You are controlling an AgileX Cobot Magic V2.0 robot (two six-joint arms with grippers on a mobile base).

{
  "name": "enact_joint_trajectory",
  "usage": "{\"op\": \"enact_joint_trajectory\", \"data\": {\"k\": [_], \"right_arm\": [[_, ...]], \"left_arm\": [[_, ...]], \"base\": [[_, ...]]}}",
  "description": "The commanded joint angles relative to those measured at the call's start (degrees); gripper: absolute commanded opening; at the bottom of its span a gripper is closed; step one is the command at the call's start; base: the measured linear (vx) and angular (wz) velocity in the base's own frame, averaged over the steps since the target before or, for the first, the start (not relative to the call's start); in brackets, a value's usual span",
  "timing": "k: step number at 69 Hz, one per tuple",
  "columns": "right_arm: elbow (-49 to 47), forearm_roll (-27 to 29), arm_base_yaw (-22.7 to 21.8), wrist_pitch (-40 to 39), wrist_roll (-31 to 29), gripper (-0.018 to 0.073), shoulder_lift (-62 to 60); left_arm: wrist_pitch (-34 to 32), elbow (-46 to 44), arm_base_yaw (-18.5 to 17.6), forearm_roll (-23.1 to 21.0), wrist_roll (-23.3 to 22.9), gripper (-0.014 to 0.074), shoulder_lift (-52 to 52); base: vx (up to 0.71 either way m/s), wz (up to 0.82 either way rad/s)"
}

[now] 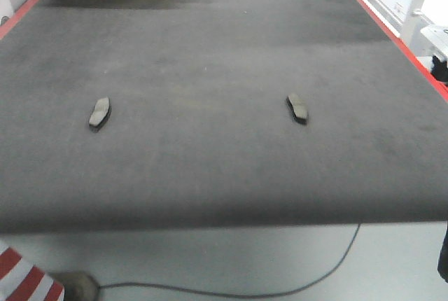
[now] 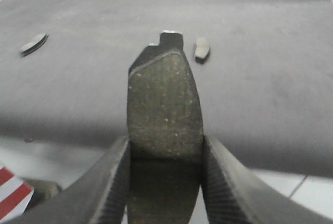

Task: Move and align brake pads A on conveyor
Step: 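Turn and approach the black belt conveyor with both pads held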

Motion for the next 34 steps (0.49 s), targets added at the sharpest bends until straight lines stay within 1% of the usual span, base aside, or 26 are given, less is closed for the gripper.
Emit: {"op": "enact_joint_trajectory", "data": {"k": [1, 34], "right_arm": [[-1.84, -0.26, -0.39, -5.7, -0.69, -0.0004, 0.33], [-1.84, -0.26, -0.39, -5.7, -0.69, -0.0004, 0.33]], "left_arm": [[-5.17, -1.63, 0.14, 0.51, -0.06, -0.0006, 0.85], [-5.17, -1.63, 0.14, 0.51, -0.06, -0.0006, 0.85]], "base": [[0.37, 0.05], [0.33, 0.02]]}}
